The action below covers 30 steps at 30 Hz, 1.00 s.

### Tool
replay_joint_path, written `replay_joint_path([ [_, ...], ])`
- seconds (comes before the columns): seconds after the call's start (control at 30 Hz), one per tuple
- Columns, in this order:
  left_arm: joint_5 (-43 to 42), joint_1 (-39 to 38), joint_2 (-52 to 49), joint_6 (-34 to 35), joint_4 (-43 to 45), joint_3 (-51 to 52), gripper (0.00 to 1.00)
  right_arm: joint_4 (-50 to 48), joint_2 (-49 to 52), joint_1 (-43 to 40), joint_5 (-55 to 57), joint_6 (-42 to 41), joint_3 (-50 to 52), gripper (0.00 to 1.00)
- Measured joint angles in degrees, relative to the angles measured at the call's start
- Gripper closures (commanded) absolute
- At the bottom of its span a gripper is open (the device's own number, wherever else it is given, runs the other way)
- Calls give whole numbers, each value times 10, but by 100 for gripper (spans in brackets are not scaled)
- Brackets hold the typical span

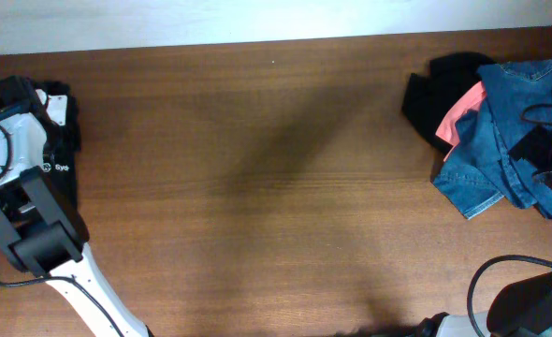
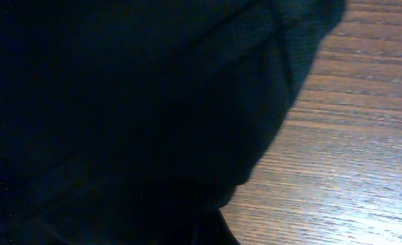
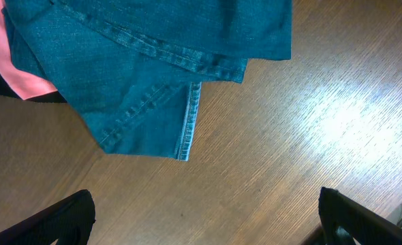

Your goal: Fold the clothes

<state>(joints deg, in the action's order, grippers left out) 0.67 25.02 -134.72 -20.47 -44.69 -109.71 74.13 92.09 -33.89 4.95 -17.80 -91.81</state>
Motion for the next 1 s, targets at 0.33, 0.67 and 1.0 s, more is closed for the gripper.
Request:
replay_joint_path([
  [0.33, -18, 50, 0, -6, 8, 0, 99, 0, 0, 0, 0, 0, 0, 1],
  [0.67, -59, 73, 0, -10, 6, 0, 94, 0, 0, 0, 0, 0, 0, 1],
  [1.0, -153, 73, 43, 10, -1, -14, 69, 0, 0, 0, 0, 0, 0, 1],
])
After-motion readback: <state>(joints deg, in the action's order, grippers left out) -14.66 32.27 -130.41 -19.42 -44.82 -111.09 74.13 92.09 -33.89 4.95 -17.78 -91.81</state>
